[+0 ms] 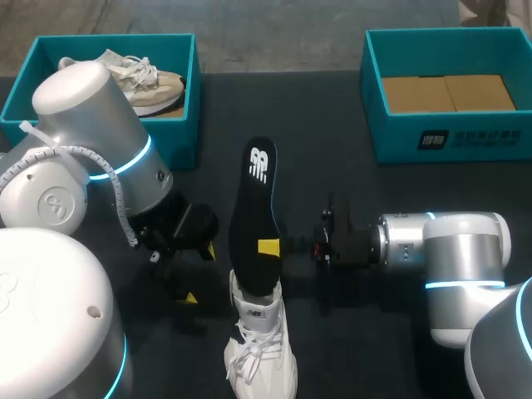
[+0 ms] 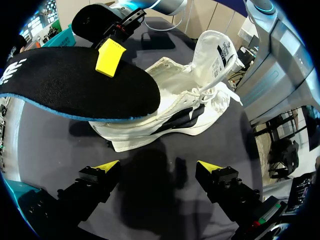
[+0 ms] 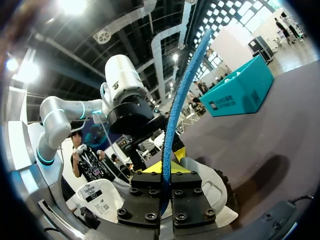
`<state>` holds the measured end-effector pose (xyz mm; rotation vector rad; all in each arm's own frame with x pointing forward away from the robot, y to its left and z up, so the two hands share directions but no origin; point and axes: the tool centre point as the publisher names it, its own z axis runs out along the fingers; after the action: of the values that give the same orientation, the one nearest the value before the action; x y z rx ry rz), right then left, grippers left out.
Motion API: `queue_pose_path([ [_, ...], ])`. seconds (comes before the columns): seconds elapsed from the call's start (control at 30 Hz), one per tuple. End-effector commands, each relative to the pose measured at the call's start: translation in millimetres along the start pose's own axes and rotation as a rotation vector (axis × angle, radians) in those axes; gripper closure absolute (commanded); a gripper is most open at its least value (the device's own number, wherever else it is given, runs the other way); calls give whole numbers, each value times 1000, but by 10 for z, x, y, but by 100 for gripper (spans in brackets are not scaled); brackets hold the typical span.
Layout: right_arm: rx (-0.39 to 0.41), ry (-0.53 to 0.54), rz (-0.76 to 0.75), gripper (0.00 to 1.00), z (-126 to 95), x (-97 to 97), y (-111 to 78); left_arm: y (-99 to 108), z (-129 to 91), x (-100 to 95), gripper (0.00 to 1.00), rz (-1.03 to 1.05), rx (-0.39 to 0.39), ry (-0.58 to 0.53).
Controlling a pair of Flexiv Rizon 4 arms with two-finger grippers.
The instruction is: Take the shoe out of the shoebox, open the shoe tongue, remove and reinsert the insole, then place the shoe into the shoebox
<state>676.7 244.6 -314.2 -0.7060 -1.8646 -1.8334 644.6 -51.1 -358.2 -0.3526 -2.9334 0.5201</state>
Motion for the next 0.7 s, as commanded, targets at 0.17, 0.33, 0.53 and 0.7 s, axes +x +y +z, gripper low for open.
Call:
queue_pose_path([
  [0.17,11,15,-9,100,9,-8,-49,1,14,2,0,1,0,-1],
  [0.33,2,22,-10,100,0,-22,-90,1,14,2,0,1,0,-1],
  [0.53,-14,19,-7,100,-20,-29,-140,1,14,2,0,1,0,-1],
  [0.7,-24,22,-7,100,-13,-21,-176,1,14,2,0,1,0,-1],
])
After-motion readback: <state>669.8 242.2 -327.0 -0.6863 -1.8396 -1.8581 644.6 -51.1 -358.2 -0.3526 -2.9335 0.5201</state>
